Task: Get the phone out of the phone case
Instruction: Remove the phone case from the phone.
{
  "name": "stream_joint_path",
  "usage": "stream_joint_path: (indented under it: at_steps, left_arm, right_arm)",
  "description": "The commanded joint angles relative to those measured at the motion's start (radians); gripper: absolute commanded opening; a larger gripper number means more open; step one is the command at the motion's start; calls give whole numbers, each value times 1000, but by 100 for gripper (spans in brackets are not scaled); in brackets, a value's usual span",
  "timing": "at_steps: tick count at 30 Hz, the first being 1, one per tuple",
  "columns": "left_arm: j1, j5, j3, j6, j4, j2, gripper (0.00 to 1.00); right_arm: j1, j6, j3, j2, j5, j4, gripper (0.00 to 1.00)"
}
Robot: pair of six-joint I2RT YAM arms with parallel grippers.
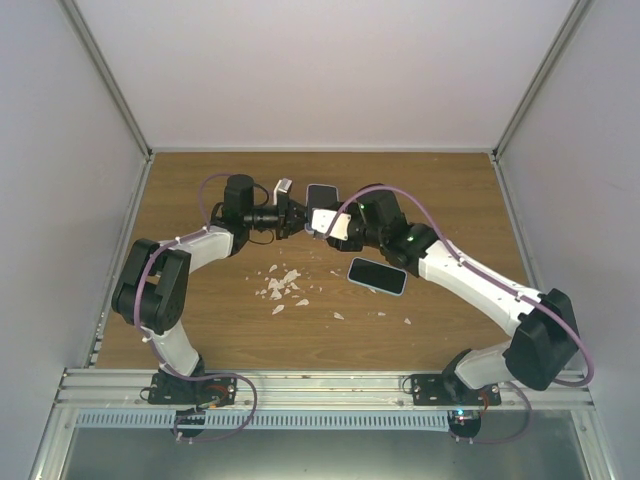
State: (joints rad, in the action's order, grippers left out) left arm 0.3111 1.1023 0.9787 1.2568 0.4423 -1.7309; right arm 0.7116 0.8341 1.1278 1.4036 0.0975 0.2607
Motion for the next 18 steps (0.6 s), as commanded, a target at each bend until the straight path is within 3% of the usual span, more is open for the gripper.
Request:
stream_joint_path:
  at_steps: [1,11,18]
  left_arm:
    - [4,51,21,-9,88,4,0]
    - [4,54,29,-5,92,-20,0]
    - [3,58,27,12,109,-18,0]
  right_arm:
    - [3,-4,46,18,-52,-49,50]
    - [1,3,55,19,-66,-61,39]
    - [41,112,-76,7,-172,-168,35]
